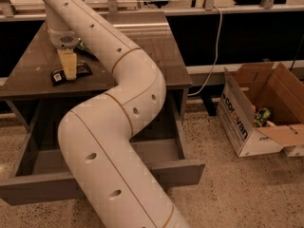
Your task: Place rxbar chocolate into top drawer
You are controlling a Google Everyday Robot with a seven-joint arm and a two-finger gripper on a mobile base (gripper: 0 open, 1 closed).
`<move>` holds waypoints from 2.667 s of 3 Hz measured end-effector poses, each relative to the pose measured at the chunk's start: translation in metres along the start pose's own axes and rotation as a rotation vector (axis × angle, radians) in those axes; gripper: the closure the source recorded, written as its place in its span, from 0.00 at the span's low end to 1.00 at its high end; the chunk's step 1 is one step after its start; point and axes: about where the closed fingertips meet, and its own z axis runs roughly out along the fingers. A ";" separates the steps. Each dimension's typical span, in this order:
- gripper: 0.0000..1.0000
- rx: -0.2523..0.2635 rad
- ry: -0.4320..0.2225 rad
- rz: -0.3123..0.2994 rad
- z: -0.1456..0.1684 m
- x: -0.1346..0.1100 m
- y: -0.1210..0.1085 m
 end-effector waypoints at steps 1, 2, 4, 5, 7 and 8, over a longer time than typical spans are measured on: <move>1.00 0.000 0.000 0.000 0.000 0.000 0.000; 1.00 0.078 -0.054 0.010 -0.013 0.001 -0.014; 1.00 0.395 -0.281 0.117 -0.139 0.058 -0.001; 1.00 0.520 -0.376 0.175 -0.186 0.074 0.031; 1.00 0.559 -0.503 0.209 -0.156 0.031 0.059; 1.00 0.545 -0.625 0.225 -0.150 0.019 0.087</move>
Offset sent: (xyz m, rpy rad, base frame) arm -0.0629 -0.0531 0.0623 0.5510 -0.2871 -0.0949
